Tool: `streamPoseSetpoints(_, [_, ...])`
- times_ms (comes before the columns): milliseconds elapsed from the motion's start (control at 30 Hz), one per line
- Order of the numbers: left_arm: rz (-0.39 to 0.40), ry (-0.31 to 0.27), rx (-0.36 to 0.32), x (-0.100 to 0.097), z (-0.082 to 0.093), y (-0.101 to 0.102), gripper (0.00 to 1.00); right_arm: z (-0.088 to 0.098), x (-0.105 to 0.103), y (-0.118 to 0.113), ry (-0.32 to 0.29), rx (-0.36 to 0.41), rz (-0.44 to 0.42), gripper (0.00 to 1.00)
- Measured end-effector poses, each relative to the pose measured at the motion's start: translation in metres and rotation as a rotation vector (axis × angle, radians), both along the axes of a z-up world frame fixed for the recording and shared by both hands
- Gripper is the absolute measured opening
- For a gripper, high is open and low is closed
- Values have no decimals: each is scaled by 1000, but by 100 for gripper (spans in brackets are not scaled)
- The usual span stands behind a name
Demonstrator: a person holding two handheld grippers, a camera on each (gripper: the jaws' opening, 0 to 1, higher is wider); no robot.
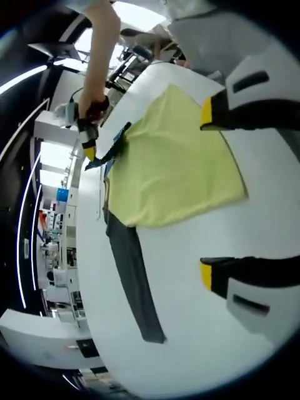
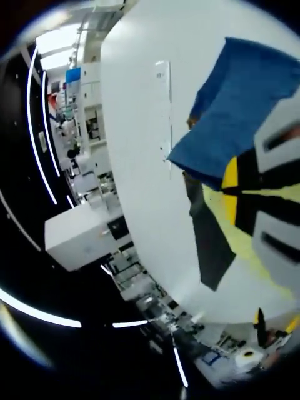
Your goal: Fold the garment on the visible template until the final outline fits inside the template.
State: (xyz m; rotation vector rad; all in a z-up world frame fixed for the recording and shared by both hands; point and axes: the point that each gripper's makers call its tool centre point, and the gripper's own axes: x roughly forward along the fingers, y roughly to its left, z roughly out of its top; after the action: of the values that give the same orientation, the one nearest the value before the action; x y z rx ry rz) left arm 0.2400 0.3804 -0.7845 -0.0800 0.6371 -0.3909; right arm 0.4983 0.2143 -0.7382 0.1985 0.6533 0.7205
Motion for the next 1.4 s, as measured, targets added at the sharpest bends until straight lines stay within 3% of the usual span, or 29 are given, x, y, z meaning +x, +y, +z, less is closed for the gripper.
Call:
streamPoseSetpoints(133, [7,2,-3,-1,-1,2,80,2,7,29,-9,4,49,0])
streamPoseSetpoints(333, [20,6,-6,-2,-2,8,80,2,1,67,-3,17,97,0])
streamPoseSetpoints(633, [41,9,-13,-6,-4,11,80,-5,-10,107,0,2,172,0])
streamPoseSetpoints(967, [62,18,-25,-8,-10,14,80,-32,-23,131,33,-36,229,0])
streamPoseSetpoints(1400, [92,22,-32,-8,-11,22,79,-75,-33,141,99,-86,255,0])
